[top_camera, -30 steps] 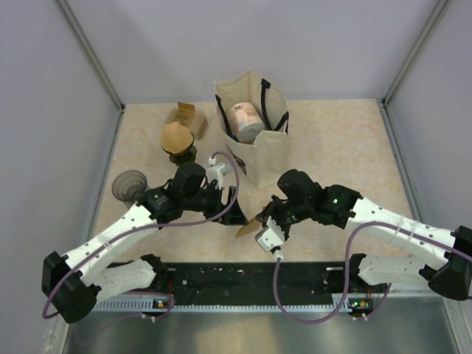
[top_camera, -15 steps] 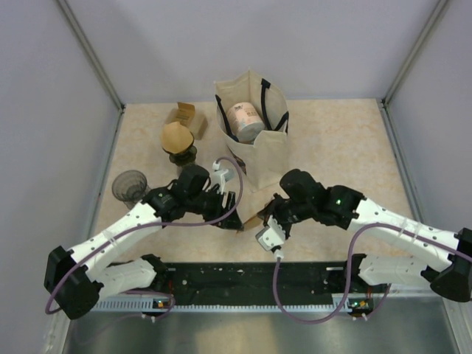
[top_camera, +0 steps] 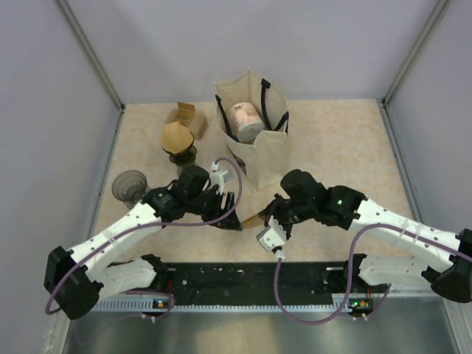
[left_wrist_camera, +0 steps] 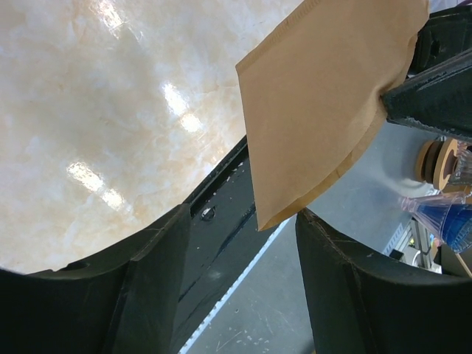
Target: Place the coffee filter in the dripper
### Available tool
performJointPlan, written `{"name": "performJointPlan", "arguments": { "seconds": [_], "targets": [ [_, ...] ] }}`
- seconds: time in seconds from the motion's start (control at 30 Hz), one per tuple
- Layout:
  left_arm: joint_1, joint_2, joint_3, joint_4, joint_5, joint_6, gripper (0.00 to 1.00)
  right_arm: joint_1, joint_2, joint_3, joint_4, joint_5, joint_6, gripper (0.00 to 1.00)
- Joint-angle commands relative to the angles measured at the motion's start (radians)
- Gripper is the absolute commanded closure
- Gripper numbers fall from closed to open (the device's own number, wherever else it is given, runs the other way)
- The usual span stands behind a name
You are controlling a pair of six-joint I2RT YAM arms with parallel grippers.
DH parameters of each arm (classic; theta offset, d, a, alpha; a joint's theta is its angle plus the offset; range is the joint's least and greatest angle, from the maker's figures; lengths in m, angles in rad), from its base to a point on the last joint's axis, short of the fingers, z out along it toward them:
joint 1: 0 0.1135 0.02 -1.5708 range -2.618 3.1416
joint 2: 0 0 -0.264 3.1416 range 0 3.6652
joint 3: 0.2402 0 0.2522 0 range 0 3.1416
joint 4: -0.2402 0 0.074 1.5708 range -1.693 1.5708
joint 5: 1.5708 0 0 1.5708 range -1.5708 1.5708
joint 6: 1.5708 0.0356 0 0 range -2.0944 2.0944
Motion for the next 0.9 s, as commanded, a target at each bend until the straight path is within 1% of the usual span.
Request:
{"name": "performJointPlan", "arguments": {
  "seconds": [0.0, 0.23, 0.37, 0.43, 0.53, 0.63, 0.73, 0.87],
  "targets": [
    [0.002, -0.011, 0.016, 0.034, 0.031, 0.009, 0.36, 0.01, 0.01, 0.032, -0.029, -0.009, -0.01, 1.0],
    [0.002, -0.031, 0.033, 0.02, 0.014, 0.014, 0.36, 0.011, 0.016, 0.035, -0.04, -0.002, -0.009, 1.0],
    [0.002, -0.003, 0.023, 0.014, 0.012, 0.012, 0.36, 0.01, 0.016, 0.04, -0.038, -0.024, -0.004, 1.0],
    [0.001, 0.011, 0.016, 0.035, 0.031, 0.001, 0.36, 0.01, 0.014, 0.045, -0.037, -0.031, -0.003, 1.0],
    [-0.001, 0.031, 0.02, 0.043, 0.001, -0.012, 0.41, 0.011, 0.014, 0.048, -0.037, -0.042, 0.007, 1.0],
    [-0.008, 0.026, 0.01, 0.094, 0.029, -0.02, 0.41, 0.011, 0.019, 0.057, -0.038, -0.047, 0.026, 1.0],
    [-0.015, 0.015, 0.016, 0.088, -0.034, -0.028, 0.42, 0.01, 0.022, 0.058, -0.037, -0.056, 0.022, 1.0],
    [-0.035, 0.009, 0.005, 0.146, -0.019, -0.035, 0.42, 0.01, 0.033, 0.071, -0.035, -0.087, 0.045, 1.0]
  ]
}}
